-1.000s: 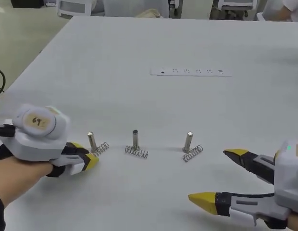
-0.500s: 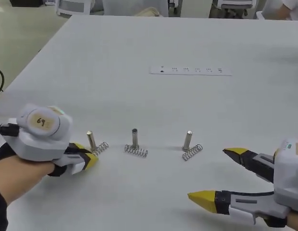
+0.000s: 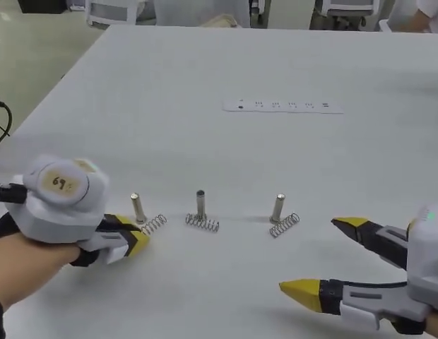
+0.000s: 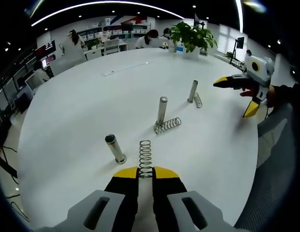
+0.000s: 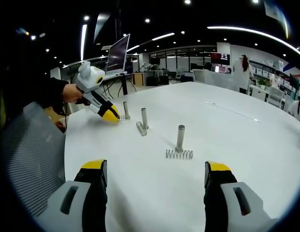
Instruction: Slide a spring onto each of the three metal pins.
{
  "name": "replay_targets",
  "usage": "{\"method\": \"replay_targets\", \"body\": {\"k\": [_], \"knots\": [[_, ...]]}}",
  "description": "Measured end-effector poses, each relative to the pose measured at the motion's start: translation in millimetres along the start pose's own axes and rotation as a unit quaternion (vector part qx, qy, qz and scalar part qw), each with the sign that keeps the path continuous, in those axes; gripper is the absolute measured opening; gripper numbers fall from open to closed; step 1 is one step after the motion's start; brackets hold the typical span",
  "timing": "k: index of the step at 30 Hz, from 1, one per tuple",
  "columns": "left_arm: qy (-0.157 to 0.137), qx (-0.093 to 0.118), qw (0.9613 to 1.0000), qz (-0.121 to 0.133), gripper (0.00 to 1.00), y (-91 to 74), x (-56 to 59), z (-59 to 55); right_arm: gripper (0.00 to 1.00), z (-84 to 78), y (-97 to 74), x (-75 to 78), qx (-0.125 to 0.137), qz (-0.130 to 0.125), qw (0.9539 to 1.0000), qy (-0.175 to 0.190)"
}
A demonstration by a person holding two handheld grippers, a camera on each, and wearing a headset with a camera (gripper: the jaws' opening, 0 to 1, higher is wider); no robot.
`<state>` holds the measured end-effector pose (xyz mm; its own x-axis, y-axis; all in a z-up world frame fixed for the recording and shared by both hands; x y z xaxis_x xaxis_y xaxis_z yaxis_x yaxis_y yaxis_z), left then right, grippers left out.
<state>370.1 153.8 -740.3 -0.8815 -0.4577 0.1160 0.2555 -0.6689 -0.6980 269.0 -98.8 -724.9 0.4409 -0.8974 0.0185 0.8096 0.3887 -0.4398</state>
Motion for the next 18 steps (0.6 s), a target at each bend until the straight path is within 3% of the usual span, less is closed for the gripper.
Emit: {"method": "replay_targets", "body": {"k": [9, 12, 18], "knots": [[0.038, 0.016, 0.9983, -0.040, 0.03, -16.0, 29.5, 4.7, 0.79, 5.0, -4.1, 2.8, 0.007, -0.005, 1.0000, 0.000], [0.062, 0.014, 0.9970, -0.044, 0.03, -16.8, 34.1, 4.1, 0.78, 6.5, -4.5, 2.3, 0.007, -0.004, 1.0000, -0.003], [0.078, 0.014, 0.9951, -0.060, 0.02, -16.7, 46.8, 2.8, 0.74, 13.4, -8.5, -2.2, 0.012, 0.008, 0.9998, -0.010]]}}
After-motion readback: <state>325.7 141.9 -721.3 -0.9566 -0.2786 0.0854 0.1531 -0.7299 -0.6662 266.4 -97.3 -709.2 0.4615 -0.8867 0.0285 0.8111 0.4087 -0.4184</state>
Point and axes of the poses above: the centre of the closed fingertips' face, and the gripper's own axes: y roughly forward along the fingers, x roughly to its right, z roughly out of its top, the point moved 5 cm from there along -y, roughly backward along the fingers, and after that the axes turned 10 degrees about -z, right-handed, at the moved point
